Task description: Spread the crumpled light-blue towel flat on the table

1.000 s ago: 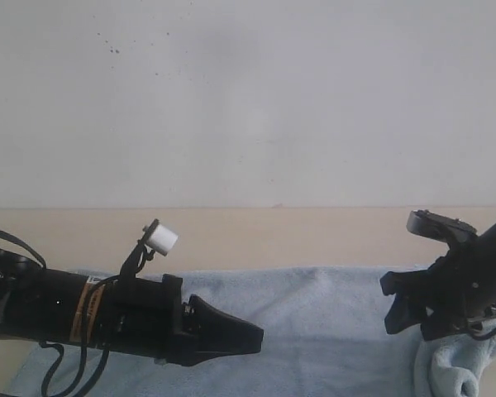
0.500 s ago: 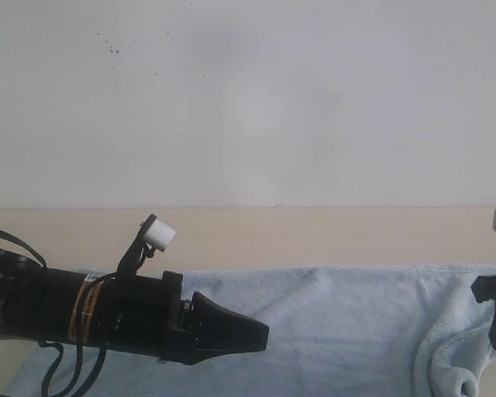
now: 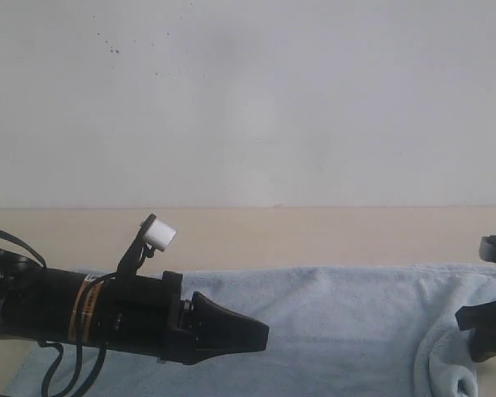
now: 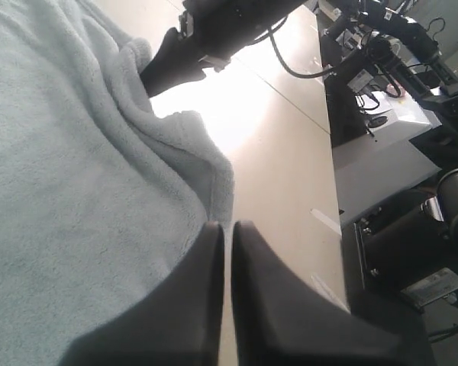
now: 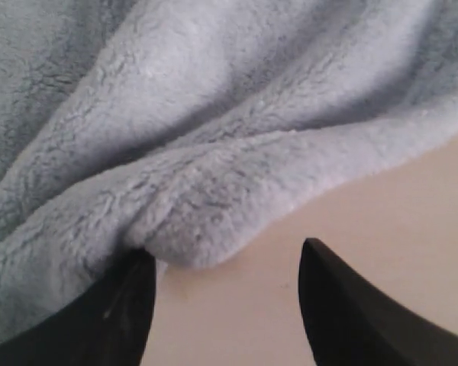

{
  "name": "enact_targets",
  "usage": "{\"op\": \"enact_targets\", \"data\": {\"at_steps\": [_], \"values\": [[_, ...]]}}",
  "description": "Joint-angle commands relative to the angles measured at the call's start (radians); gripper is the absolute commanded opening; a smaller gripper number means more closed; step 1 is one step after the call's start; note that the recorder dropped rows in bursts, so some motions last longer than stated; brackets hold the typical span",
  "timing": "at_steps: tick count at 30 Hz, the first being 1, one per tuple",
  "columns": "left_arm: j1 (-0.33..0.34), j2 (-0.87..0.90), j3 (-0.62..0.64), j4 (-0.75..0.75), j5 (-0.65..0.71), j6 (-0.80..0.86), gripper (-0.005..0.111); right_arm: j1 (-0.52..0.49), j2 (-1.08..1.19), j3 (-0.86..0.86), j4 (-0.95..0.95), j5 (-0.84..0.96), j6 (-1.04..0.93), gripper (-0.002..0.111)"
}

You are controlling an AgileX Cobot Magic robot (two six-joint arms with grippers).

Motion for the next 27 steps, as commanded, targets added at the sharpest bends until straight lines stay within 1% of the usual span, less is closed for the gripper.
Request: {"op": "enact_targets", "data": {"at_steps": [1,3,5,12,20,27], "values": [[0.001,0.000,-0.004,-0.014,0.001,0.000,0.004,-0.006,0.036,0.002,0.229,-0.004,-0.244,0.054],[0.001,0.000,-0.004,-0.014,0.003,0.000,0.004,-0.006,0.050,0.002,0.323,0.011,-0.351,0.054],[0.001,0.000,-0.004,-0.014,0.003,0.000,0.004,-0.006,0.056,0.002,0.369,0.013,-0.404,0.054],[0.001,0.000,-0.004,-0.014,0.003,0.000,0.004,-0.006,0.060,0.002,0.421,0.016,-0.432,0.054],[0.001,0.000,-0.004,-0.014,0.003,0.000,0.004,-0.006,0.060,0.002,0.614,0.143,-0.600,0.054],[0.001,0.000,-0.004,-0.014,0.003,0.000,0.004,-0.006,0.060,0.002,0.643,0.192,-0.608,0.054]]}}
